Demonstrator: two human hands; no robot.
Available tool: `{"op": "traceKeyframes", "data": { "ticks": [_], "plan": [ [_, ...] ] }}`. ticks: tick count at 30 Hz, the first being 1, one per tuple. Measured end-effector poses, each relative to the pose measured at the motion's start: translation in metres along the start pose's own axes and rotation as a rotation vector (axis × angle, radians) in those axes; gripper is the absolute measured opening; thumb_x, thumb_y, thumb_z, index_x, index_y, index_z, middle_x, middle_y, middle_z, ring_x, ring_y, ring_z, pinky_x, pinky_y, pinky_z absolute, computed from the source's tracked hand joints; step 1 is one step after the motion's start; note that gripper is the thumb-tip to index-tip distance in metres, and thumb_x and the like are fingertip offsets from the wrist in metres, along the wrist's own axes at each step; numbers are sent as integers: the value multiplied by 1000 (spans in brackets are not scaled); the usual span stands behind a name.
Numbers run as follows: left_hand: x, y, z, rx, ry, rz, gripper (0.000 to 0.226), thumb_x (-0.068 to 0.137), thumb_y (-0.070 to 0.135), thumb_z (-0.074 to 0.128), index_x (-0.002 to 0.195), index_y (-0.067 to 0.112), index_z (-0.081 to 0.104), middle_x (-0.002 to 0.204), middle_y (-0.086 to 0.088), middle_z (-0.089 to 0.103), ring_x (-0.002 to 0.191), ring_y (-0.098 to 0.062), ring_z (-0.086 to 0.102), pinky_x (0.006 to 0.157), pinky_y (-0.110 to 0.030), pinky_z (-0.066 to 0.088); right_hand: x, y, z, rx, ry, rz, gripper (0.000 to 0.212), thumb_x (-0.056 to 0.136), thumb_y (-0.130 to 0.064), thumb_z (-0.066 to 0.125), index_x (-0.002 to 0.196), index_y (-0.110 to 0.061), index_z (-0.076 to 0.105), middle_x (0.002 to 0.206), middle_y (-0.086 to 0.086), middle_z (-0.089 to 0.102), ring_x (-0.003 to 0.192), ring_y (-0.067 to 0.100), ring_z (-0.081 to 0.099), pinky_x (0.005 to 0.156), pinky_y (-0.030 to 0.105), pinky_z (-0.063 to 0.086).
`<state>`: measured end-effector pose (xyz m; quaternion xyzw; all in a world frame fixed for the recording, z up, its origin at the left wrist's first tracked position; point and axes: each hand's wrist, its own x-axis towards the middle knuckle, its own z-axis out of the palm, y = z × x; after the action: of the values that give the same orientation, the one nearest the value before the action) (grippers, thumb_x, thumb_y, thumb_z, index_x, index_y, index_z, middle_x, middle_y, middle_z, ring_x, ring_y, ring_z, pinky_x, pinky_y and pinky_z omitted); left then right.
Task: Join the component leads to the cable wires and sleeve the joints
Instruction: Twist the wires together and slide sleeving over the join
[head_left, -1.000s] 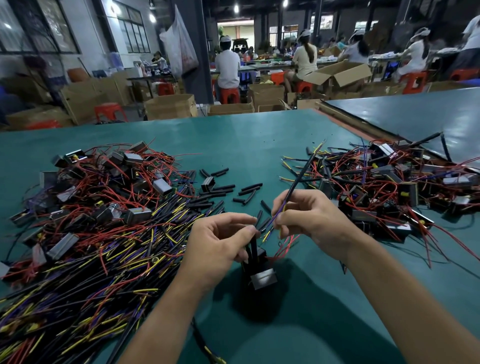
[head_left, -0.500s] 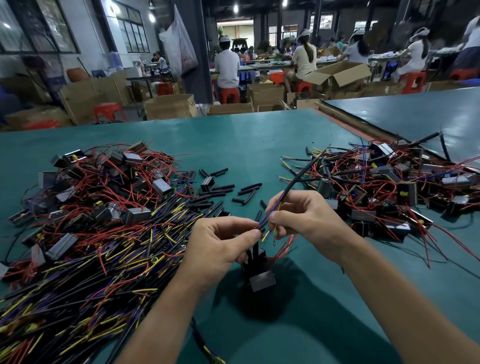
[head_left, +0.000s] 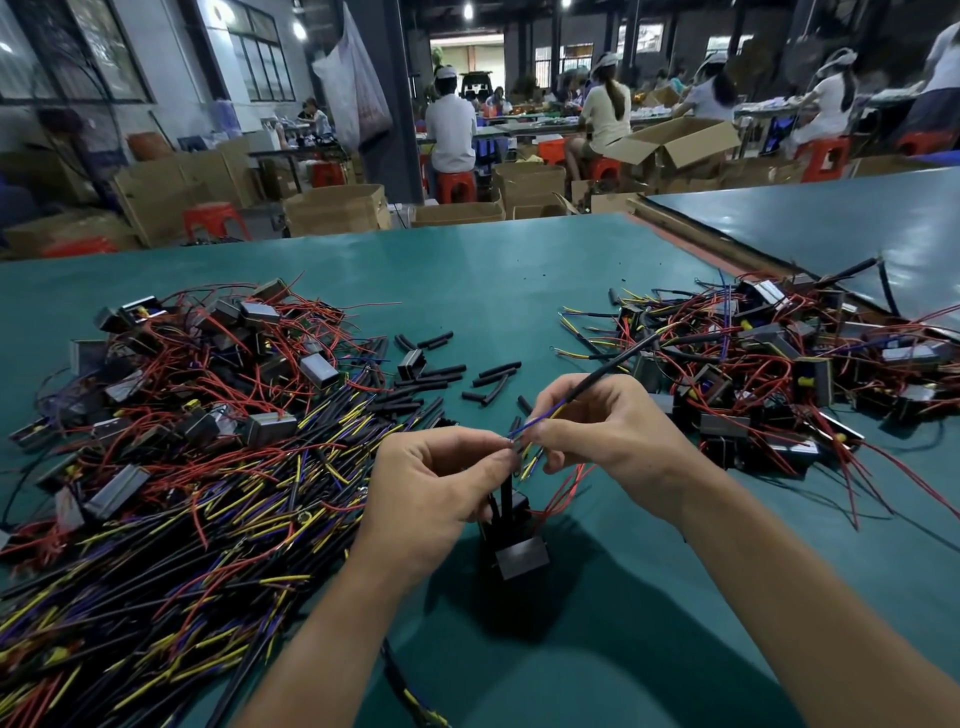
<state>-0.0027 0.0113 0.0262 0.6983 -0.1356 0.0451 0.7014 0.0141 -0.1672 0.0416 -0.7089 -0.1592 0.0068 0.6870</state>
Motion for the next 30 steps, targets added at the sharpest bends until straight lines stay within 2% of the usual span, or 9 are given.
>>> {"op": "traceKeyframes", "data": {
  "ticks": [3, 6, 8, 12, 16, 20, 23, 28, 30],
  "plan": [
    [1, 1, 0, 1, -6, -10, 18, 80, -1, 72, 69, 13, 77, 57, -3, 67, 41, -10, 51, 41, -19, 43, 0, 0, 0, -6, -5, 8, 20, 81, 2, 73, 71, -16, 71, 63, 16, 60, 52, 15, 54, 55, 23, 51],
    [2, 2, -1, 0, -16, -32, 20, 83, -3, 68, 71, 11, 76, 60, -12, 65, 40, -12, 50, 42, -20, 43, -1, -2, 0, 15, -29, 50, 5, 72, -8, 72, 73, -13, 73, 58, 6, 64, 50, 13, 53, 54, 19, 49],
    [1, 3, -2, -14, -33, -56, 20, 85, -3, 66, 73, 9, 76, 58, -15, 61, 40, -13, 49, 42, -21, 42, -1, -2, 0, 28, -48, 68, 8, 71, -8, 68, 76, -11, 74, 58, 3, 66, 48, 10, 53, 53, 17, 48],
    [1, 5, -2, -51, -71, -132, 26, 89, -2, 62, 71, 11, 75, 52, -1, 60, 39, -11, 47, 42, -19, 40, -1, -2, 1, 27, -74, 78, 16, 69, -6, 63, 73, -13, 77, 61, 5, 67, 48, 10, 54, 53, 17, 49],
    [0, 5, -1, -63, -69, -161, 20, 89, 0, 62, 74, 10, 72, 54, 0, 63, 40, -9, 46, 42, -19, 40, -2, -4, 2, 23, -88, 76, 19, 71, -6, 60, 72, -14, 77, 64, 7, 69, 51, 12, 55, 53, 17, 48],
    [-2, 2, 2, -46, -4, -100, 14, 86, -1, 65, 76, 8, 65, 56, -1, 65, 40, -8, 46, 41, -19, 40, -3, -4, 2, 10, -52, 74, 18, 71, -6, 60, 71, -13, 76, 70, 13, 71, 53, 14, 55, 54, 19, 50],
    [-2, -2, 5, 81, 49, 4, 19, 85, 0, 67, 72, 14, 66, 55, 4, 63, 42, -5, 50, 43, -17, 41, -3, -4, 3, 6, -47, 58, 23, 80, 5, 62, 73, -12, 76, 71, 14, 72, 53, 12, 59, 54, 19, 52],
    [-7, -9, 11, 278, 124, 155, 11, 84, 16, 68, 74, 21, 71, 68, 7, 70, 59, -11, 63, 56, -36, 53, -3, -4, 4, 6, -24, 60, 33, 87, 15, 55, 75, -9, 74, 67, 10, 72, 52, 9, 60, 54, 18, 53],
    [-9, -9, 14, 290, 160, 185, 10, 80, 20, 66, 73, 22, 72, 68, 8, 71, 58, -10, 65, 57, -30, 54, -2, -4, 5, 1, -17, 67, 33, 87, 15, 56, 73, -10, 74, 66, 10, 71, 50, 9, 59, 53, 18, 52]
  ]
}}
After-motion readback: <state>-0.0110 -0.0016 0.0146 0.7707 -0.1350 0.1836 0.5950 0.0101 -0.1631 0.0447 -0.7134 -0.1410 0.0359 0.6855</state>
